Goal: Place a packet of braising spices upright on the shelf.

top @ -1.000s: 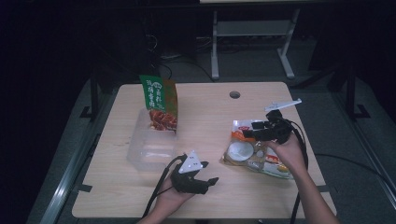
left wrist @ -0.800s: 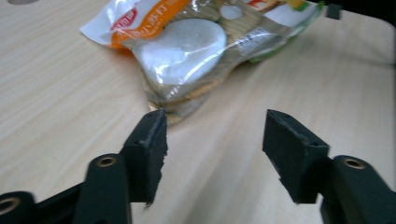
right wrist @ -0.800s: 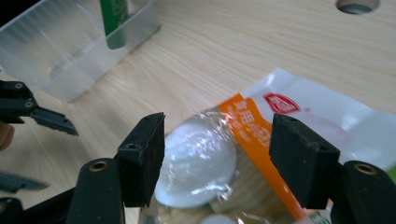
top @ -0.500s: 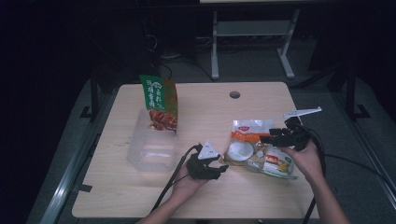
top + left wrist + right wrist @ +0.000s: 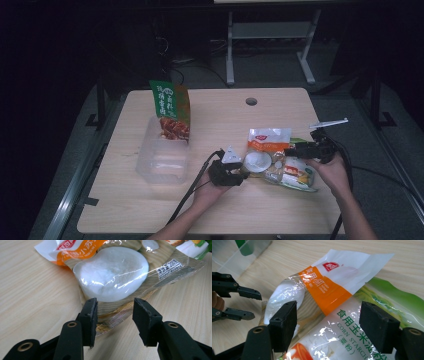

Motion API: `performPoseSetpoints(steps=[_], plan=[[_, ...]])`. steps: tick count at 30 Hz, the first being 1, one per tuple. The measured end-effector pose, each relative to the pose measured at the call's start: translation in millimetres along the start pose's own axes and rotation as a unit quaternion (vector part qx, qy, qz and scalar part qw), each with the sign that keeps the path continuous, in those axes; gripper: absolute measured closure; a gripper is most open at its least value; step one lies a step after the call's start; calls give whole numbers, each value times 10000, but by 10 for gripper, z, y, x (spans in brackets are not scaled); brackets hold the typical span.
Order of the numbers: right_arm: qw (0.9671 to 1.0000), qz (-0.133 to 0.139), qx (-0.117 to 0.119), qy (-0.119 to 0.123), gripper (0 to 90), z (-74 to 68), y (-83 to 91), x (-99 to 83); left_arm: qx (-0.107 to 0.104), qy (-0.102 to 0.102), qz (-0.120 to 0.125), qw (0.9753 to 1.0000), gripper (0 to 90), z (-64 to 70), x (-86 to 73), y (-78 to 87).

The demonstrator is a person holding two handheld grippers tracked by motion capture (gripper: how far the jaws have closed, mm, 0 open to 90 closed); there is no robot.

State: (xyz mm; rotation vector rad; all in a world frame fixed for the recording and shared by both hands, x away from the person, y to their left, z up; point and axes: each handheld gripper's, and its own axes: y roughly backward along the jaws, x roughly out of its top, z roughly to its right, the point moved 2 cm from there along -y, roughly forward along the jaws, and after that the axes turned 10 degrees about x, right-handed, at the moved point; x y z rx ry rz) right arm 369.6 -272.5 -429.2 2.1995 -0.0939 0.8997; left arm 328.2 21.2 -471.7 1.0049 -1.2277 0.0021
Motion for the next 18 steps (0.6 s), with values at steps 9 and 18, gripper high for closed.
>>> performPoseSetpoints(steps=[9, 18], plan=[[9995, -221, 78, -217, 344, 90, -176, -3, -59, -17, -85, 9999, 533, 12, 22, -64], [9992, -250, 224, -211, 509, 60, -310, 60, -42, -99, -196, 9997, 528, 28, 46, -89]])
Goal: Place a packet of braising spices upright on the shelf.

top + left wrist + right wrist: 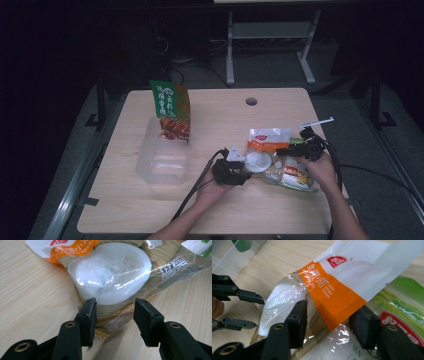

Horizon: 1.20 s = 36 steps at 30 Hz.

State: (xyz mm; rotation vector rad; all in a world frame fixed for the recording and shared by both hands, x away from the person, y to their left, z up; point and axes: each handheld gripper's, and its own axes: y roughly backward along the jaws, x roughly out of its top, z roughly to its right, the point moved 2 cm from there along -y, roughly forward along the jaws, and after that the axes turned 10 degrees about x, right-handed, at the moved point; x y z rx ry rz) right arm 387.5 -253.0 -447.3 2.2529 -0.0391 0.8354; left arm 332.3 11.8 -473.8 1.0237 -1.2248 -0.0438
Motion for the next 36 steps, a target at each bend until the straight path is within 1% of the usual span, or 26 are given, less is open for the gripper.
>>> performPoseSetpoints(steps=[1, 5, 7, 9, 11, 13, 15, 16, 17, 18, 19, 20, 21, 22, 23, 24, 25, 27, 28, 29, 30, 31, 32, 34, 36], plan=[[10000, -31, 30, 14, 526, 0, -11, 6, -1, 2, -4, 10000, 528, -1, 0, 0], [9999, -41, 152, -54, 610, 6, -30, 11, 17, 12, 11, 10000, 528, 7, -1, -4], [9995, -19, 312, -83, 682, 17, -35, 12, 27, -42, -53, 10000, 531, 0, -5, -5], [9990, -57, 427, -91, 760, 14, -47, 11, 25, -52, -91, 9999, 532, -11, -9, -7], [9983, -128, 567, -32, 837, 0, -60, 9, -10, -7, -112, 9999, 530, -24, -12, -5], [9982, -158, 570, 80, 876, -38, -65, 15, -20, 45, -115, 9999, 500, -37, -15, -1], [9981, -204, 497, 302, 887, -79, -66, 20, -42, 125, -130, 9998, 414, -47, -16, -2], [9980, -220, 467, 352, 891, -96, -64, 20, -62, 157, -129, 9998, 390, -56, -16, 2], [9979, -232, 450, 416, 895, -120, -62, 20, -105, 271, -97, 9995, 367, -56, -18, 8], [9975, -222, 432, 521, 897, -148, -57, 20, -117, 270, -75, 9995, 341, -68, -17, 13], [9972, -208, 420, 585, 898, -166, -50, 20, -194, 387, -68, 9990, 324, -72, -16, 17], [9967, -161, 416, 679, 899, -197, -38, 21, -225, 432, -62, 9988, 303, -82, -17, 20], [9963, -124, 426, 734, 899, -224, -24, 21, -243, 433, -52, 9988, 286, -94, -16, 22], [9960, -84, 433, 773, 900, -245, -16, 23, -252, 482, -34, 9985, 269, -100, -15, 27], [9953, -34, 442, 862, 900, -276, -4, 24, -267, 477, -19, 9985, 257, -116, -13, 36], [9938, 15, 469, 1008, 900, -317, 13, 25, -293, 567, 20, 9980, 250, -121, -12, 40], [9926, 53, 509, 1097, 900, -356, 29, 24, -329, 656, 60, 9973, 241, -124, -9, 43], [9896, 115, 593, 1305, 900, -419, 57, 19, -384, 773, 124, 9962, 235, -152, 0, 56], [9870, 125, 624, 1473, 900, -467, 77, 13, -413, 862, 152, 9953, 235, -162, 2, 62], [9844, 150, 652, 1630, 900, -500, 90, 8, -444, 890, 161, 9949, 235, -176, 4, 67], [9825, 170, 691, 1723, 900, -524, 99, 4, -454, 931, 185, 9945, 235, -193, 5, 69], [9803, 194, 735, 1821, 900, -555, 108, -1, -518, 1029, 198, 9931, 236, -209, 5, 71], [9778, 195, 778, 1938, 900, -588, 115, -9, -551, 1046, 203, 9928, 239, -225, 4, 73], [9746, 169, 855, 2064, 900, -625, 128, -22, -672, 1116, 225, 9912, 263, -251, 2, 75], [9720, 165, 866, 2180, 900, -651, 138, -34, -775, 1140, 235, 9902, 289, -267, 0, 75]])
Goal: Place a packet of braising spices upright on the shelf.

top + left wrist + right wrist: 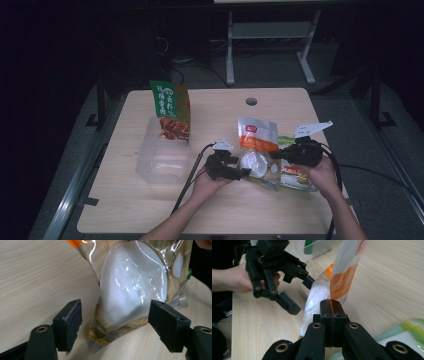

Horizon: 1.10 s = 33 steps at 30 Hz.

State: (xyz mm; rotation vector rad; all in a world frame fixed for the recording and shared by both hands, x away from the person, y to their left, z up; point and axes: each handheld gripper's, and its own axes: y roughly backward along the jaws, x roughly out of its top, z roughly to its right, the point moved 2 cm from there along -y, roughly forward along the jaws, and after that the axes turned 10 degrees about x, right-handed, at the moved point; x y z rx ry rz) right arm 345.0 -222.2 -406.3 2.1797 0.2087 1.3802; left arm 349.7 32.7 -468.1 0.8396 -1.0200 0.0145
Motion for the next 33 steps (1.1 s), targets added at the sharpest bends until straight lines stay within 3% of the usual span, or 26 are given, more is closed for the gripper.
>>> performPoseSetpoints(steps=[7, 9, 13, 16, 19, 23, 33], plan=[[9997, 13, 94, 214, 900, -50, -1, -20, -477, 213, 42, 9986, 423, -31, 11, -39], [9996, 7, 102, 266, 900, -74, -9, -13, -397, 76, 62, 9992, 456, -16, 13, -40], [9996, 18, 105, 259, 900, -85, -17, -17, -376, 10, 75, 9993, 501, -7, 19, -16], [9996, 33, 114, 266, 900, -89, -25, -34, -362, -9, 184, 9992, 602, 0, 15, 42], [9996, 21, 93, 250, 899, -107, -35, -42, -291, -184, 217, 9992, 645, 19, 12, 76], [9997, -13, 37, 259, 899, -130, -49, -40, -279, 62, 372, 9989, 760, 8, 3, 141], [9998, 38, 28, 173, 895, -173, -99, -97, 3, -35, 424, 9991, 809, 99, -60, 222]])
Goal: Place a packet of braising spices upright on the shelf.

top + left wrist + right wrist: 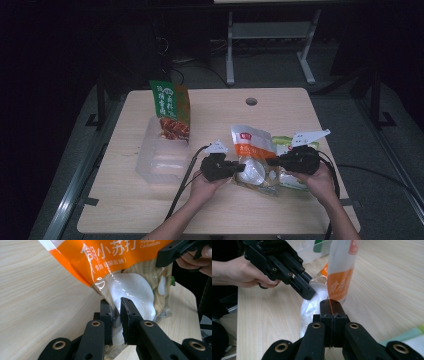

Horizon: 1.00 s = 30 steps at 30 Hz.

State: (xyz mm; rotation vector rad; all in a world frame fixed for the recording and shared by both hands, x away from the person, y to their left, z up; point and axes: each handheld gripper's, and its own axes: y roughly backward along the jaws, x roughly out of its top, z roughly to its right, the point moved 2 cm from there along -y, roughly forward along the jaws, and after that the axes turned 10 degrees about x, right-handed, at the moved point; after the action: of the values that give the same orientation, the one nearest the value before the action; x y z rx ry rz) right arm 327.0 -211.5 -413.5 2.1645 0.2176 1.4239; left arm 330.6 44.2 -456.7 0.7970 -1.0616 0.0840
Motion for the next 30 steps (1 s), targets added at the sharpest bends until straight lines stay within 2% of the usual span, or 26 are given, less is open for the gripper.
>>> performPoseSetpoints(steps=[2, 4, 10, 13, 18, 21, 25, 30], plan=[[9998, -169, -71, -14, 891, -2, -25, -16, 52, -100, 29, 9999, 816, 17, -30, 21], [9995, -290, -75, -66, 889, -8, -63, -38, 76, -109, 44, 9999, 820, 28, -64, 46], [9987, -438, -12, -244, 849, 13, -181, -70, 189, -344, -20, 9992, 827, 66, -119, 103], [9984, -486, 29, -294, 846, 12, -246, -70, 174, -437, -46, 9989, 828, 94, -132, 122], [9977, -581, 60, -343, 892, 2, -299, -51, 165, -445, -91, 9988, 825, 101, -145, 160], [9978, -523, 127, -399, 897, -17, -284, -41, 223, -557, -98, 9982, 799, 119, -145, 198], [9984, -394, 155, -374, 899, -55, -264, -22, 387, -721, -192, 9965, 696, 158, -148, 274], [9993, -257, 151, -226, 900, -155, -241, 31, 540, -718, -215, 9957, 606, 141, -175, 413]])
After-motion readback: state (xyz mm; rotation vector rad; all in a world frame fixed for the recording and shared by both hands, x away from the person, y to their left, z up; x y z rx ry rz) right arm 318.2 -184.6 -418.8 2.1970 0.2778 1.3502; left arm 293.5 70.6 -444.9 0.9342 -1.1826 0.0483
